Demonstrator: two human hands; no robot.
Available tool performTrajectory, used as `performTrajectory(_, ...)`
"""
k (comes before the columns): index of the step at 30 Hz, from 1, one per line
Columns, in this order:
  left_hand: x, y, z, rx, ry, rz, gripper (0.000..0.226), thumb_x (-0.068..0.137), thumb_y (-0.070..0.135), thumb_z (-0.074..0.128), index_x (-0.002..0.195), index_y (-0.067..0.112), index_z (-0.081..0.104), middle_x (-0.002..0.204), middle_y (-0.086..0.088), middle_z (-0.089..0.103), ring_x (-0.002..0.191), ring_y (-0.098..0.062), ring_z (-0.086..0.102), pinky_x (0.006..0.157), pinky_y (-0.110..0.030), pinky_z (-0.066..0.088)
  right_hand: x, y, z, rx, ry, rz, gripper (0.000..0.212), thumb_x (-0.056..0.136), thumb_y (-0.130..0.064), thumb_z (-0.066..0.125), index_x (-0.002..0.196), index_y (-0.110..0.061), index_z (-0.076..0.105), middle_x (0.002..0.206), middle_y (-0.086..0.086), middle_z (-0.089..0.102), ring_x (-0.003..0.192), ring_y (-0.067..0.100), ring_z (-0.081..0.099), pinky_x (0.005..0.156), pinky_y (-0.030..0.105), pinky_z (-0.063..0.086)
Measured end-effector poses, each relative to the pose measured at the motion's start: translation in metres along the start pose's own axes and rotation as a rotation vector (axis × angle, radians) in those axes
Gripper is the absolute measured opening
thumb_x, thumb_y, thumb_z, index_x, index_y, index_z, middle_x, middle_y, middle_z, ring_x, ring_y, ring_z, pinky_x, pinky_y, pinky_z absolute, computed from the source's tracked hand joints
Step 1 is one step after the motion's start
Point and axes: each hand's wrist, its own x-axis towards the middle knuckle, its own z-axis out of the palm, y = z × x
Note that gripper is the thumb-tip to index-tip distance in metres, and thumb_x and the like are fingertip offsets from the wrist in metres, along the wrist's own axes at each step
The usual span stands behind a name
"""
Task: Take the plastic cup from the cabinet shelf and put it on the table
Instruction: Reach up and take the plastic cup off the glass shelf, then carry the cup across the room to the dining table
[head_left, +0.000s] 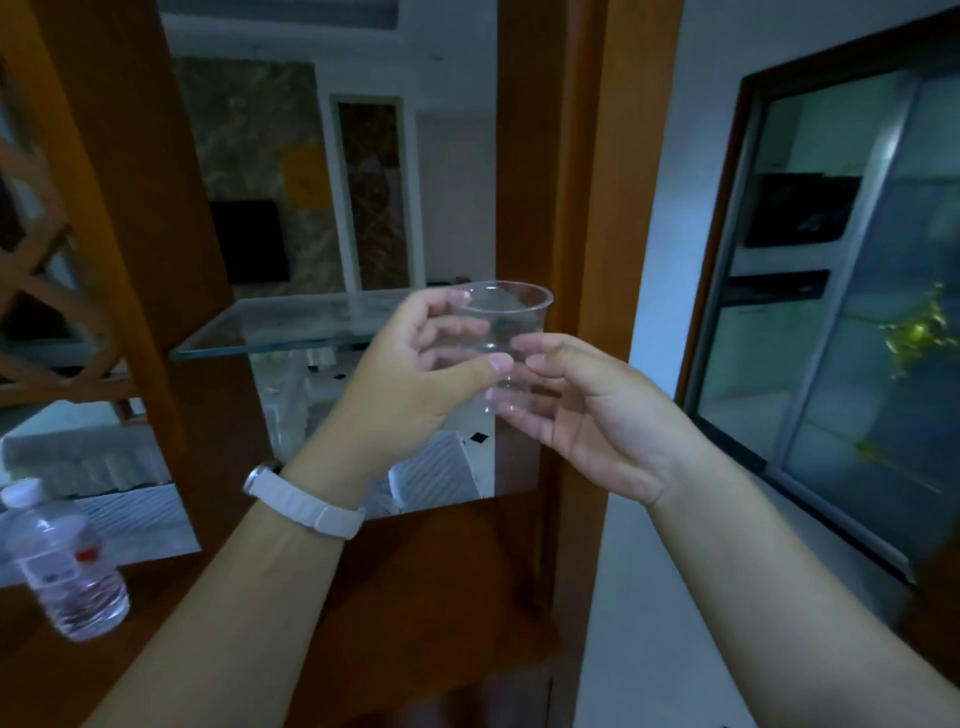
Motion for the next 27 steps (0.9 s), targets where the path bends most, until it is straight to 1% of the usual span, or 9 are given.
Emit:
performTrajectory(2, -0.006, -0.009, 0.000, -0.010, -0.043, -0.029, 0.055, 0.066, 0.033, 0.083, 0.114, 0.032, 0.055, 0.111, 0.003, 0.070, 0.094, -0.011, 0.069, 0.073, -0.023, 0.054, -0.010, 0.011, -0.001, 0.006, 0.050, 0.009, 0.039, 0.079, -0.009, 0.068, 0.118, -0.006, 0.063, 0.113, 0.021, 0.066, 0.102, 0.033, 0.066, 0.083, 0.036, 0.057)
performTrajectory(6, -0.017, -0.027, 0.002, -0.042, -0.149, -0.073, 0.054, 0.074, 0.018, 0.082, 0.118, 0.028, 0.053, 0.115, -0.001, 0.067, 0.095, -0.013, 0.068, 0.073, -0.023, 0.055, -0.030, 0.032, -0.002, 0.031, 0.147, 0.021, 0.031, 0.083, -0.006, 0.067, 0.114, -0.009, 0.065, 0.118, 0.021, 0.068, 0.108, 0.035, 0.065, 0.085, 0.037, 0.056)
performTrajectory(8, -0.026, -0.037, 0.004, -0.051, -0.218, -0.085, 0.057, 0.074, 0.016, 0.081, 0.122, 0.027, 0.051, 0.117, -0.002, 0.065, 0.097, -0.011, 0.067, 0.073, -0.021, 0.054, -0.043, 0.045, -0.002, 0.035, 0.211, 0.032, 0.031, 0.086, -0.003, 0.064, 0.116, -0.008, 0.063, 0.118, 0.022, 0.068, 0.107, 0.034, 0.066, 0.083, 0.036, 0.056)
performTrajectory(11, -0.043, -0.054, 0.010, -0.060, -0.314, -0.097, 0.058, 0.070, 0.025, 0.081, 0.119, 0.036, 0.052, 0.117, 0.004, 0.064, 0.100, -0.009, 0.066, 0.077, -0.027, 0.056, -0.065, 0.065, -0.002, 0.007, 0.318, 0.053, 0.034, 0.087, -0.002, 0.061, 0.120, -0.005, 0.057, 0.112, 0.021, 0.069, 0.103, 0.034, 0.068, 0.084, 0.036, 0.056)
performTrajectory(13, -0.055, -0.063, 0.016, -0.075, -0.377, -0.112, 0.059, 0.065, 0.037, 0.080, 0.117, 0.042, 0.051, 0.117, 0.008, 0.064, 0.104, -0.009, 0.064, 0.081, -0.032, 0.057, -0.082, 0.076, -0.001, -0.018, 0.389, 0.069, 0.037, 0.089, -0.002, 0.060, 0.125, -0.002, 0.054, 0.116, 0.023, 0.068, 0.109, 0.039, 0.066, 0.090, 0.039, 0.055)
performTrajectory(15, -0.066, -0.072, 0.026, -0.093, -0.444, -0.110, 0.062, 0.064, 0.044, 0.078, 0.120, 0.044, 0.050, 0.119, 0.011, 0.063, 0.106, -0.008, 0.063, 0.081, -0.032, 0.057, -0.102, 0.086, 0.000, -0.021, 0.451, 0.060, 0.037, 0.090, -0.004, 0.061, 0.126, -0.002, 0.054, 0.121, 0.024, 0.066, 0.108, 0.038, 0.066, 0.092, 0.039, 0.054)
performTrajectory(18, -0.083, -0.082, 0.045, -0.158, -0.553, -0.117, 0.063, 0.064, 0.045, 0.078, 0.120, 0.046, 0.049, 0.117, 0.016, 0.063, 0.107, -0.004, 0.062, 0.082, -0.029, 0.057, -0.134, 0.096, 0.001, -0.031, 0.598, 0.054, 0.031, 0.088, -0.005, 0.064, 0.119, -0.006, 0.059, 0.111, 0.020, 0.068, 0.094, 0.029, 0.071, 0.084, 0.034, 0.056)
performTrajectory(23, -0.115, -0.083, 0.095, -0.207, -0.725, -0.102, 0.059, 0.068, 0.041, 0.077, 0.116, 0.052, 0.045, 0.121, 0.016, 0.059, 0.110, -0.003, 0.059, 0.087, -0.032, 0.055, -0.196, 0.105, -0.001, -0.034, 0.814, 0.032, 0.036, 0.079, -0.005, 0.069, 0.115, -0.006, 0.062, 0.103, 0.016, 0.070, 0.095, 0.029, 0.068, 0.092, 0.041, 0.054)
performTrajectory(27, -0.139, -0.069, 0.134, -0.239, -0.873, -0.052, 0.057, 0.069, 0.050, 0.074, 0.115, 0.057, 0.042, 0.122, 0.020, 0.057, 0.113, -0.004, 0.057, 0.087, -0.032, 0.054, -0.250, 0.105, 0.002, -0.036, 0.918, -0.037, 0.040, 0.076, -0.008, 0.068, 0.116, -0.007, 0.062, 0.102, 0.016, 0.069, 0.101, 0.031, 0.066, 0.094, 0.042, 0.053)
